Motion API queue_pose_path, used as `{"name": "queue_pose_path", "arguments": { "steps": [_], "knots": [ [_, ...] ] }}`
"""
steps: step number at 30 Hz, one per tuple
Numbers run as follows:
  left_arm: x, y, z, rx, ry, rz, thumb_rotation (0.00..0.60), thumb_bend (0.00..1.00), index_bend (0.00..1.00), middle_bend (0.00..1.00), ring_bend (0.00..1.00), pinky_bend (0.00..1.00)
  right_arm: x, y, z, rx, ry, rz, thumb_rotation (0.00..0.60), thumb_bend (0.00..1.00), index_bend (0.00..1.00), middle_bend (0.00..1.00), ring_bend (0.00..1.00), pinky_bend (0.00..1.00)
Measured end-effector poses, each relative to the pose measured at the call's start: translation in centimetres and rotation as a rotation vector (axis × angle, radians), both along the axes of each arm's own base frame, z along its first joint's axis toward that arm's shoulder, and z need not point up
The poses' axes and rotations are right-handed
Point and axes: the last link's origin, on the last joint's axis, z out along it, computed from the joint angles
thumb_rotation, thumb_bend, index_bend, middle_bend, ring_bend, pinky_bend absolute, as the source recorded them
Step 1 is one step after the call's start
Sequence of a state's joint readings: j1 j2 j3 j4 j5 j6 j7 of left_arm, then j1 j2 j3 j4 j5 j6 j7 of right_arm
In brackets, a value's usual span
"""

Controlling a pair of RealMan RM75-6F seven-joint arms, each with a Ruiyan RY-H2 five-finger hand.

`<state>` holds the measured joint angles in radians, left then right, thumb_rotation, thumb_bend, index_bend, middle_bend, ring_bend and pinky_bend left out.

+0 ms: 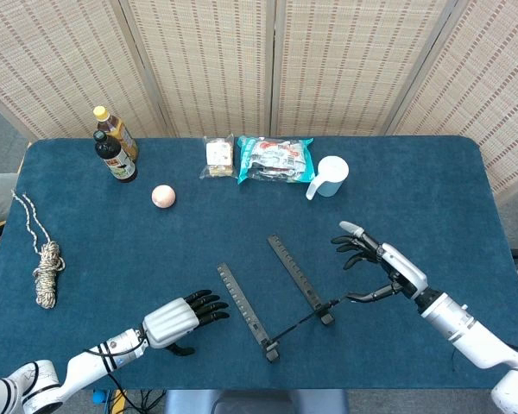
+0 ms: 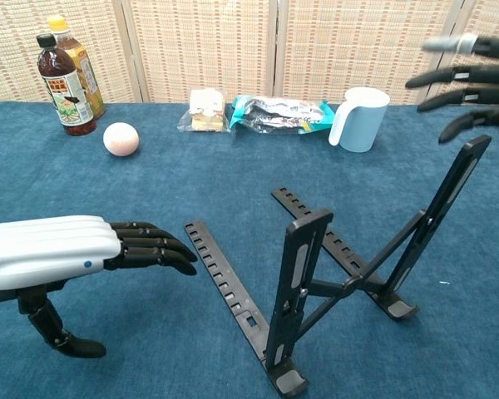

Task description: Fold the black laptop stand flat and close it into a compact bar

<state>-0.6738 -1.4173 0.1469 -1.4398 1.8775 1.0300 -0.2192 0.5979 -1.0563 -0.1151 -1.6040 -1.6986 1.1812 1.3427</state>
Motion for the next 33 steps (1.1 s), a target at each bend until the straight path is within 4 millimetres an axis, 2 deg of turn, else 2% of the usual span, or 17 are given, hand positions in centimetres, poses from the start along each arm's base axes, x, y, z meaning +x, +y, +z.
{"name": "queue_pose_path", "arguments": {
  "steps": [6,13,25,33],
  "knots": [
    [-2.1,0.7,1.4,0.057,-0.007,0.126,0.6,0.17,0.09,0.05,0.0,0.02,-1.0,1.3,-1.9,0.096,0.093,0.02,0.6,0.0,0.0,0.11,0.07,0.18],
    [-4.5,0.7,3.8,0.15,-0.008,0.23,0.6,0.17,0.09,0.04,0.0,0.02,-0.1,1.9,-5.3,0.184,0.083,0.039,0.6,0.0,0.0,0.09,0.02,0.11],
    [-6.0,0.0,5.7,0.203,0.009,0.286,0.6,0.17,0.09,0.04,0.0,0.02,2.9,2.4,-10.1,0.223,-0.042,0.032,0.6,0.0,0.0,0.06,0.0,0.08],
    [-5.9,-0.2,5.9,0.201,0.015,0.289,0.6,0.17,0.09,0.04,0.0,0.02,4.7,2.7,-12.0,0.245,-0.082,0.043,0.6,0.0,0.0,0.06,0.0,0.06]
  ]
}}
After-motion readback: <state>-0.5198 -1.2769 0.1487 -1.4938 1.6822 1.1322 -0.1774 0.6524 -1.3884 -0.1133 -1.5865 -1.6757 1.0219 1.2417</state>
